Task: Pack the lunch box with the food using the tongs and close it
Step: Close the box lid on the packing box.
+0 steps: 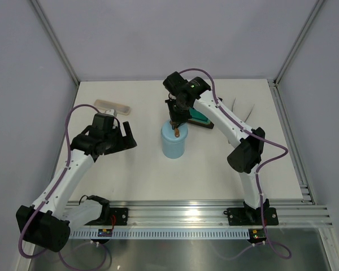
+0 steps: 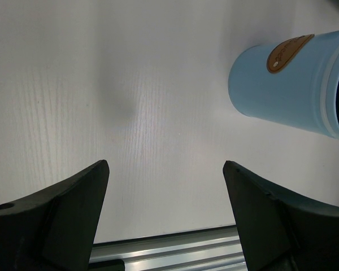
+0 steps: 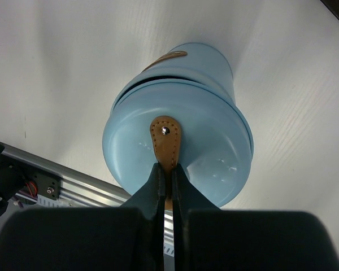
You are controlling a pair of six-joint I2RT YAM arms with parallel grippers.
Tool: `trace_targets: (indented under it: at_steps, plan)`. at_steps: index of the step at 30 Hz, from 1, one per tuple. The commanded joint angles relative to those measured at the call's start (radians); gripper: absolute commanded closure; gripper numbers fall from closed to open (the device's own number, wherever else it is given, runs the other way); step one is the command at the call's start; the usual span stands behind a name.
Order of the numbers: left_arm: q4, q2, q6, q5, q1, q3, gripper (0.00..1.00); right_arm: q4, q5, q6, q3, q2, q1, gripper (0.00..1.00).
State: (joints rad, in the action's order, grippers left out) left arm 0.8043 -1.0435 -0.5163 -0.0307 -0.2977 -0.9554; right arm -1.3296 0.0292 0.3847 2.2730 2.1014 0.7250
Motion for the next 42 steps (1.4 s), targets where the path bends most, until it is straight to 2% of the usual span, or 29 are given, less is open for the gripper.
trace_targets:
  at_steps: [1,24,35,38,40,42]
  plan:
    - [-0.05,-0.004,-0.004,-0.023,0.006,0.0,0.14,0.018,0.037,-0.018,0.005,-0.026,0.008,1.0]
    - [-0.048,-0.009,-0.005,-0.012,0.006,-0.005,0.14,0.029,0.044,-0.03,0.043,0.055,0.008,1.0]
    - [-0.051,-0.007,-0.001,-0.014,0.006,-0.005,0.14,0.078,0.054,-0.038,-0.076,0.054,0.008,1.0]
    - [-0.048,-0.006,0.001,-0.014,0.005,-0.009,0.14,0.084,0.054,-0.038,-0.092,0.052,0.007,0.93]
    - [-0.047,-0.003,0.001,-0.011,0.006,-0.009,0.14,0.07,0.041,-0.043,-0.073,0.051,0.008,0.82]
    - [-0.047,-0.001,0.001,-0.009,0.006,-0.009,0.14,0.055,0.022,-0.044,-0.037,0.046,0.008,0.76]
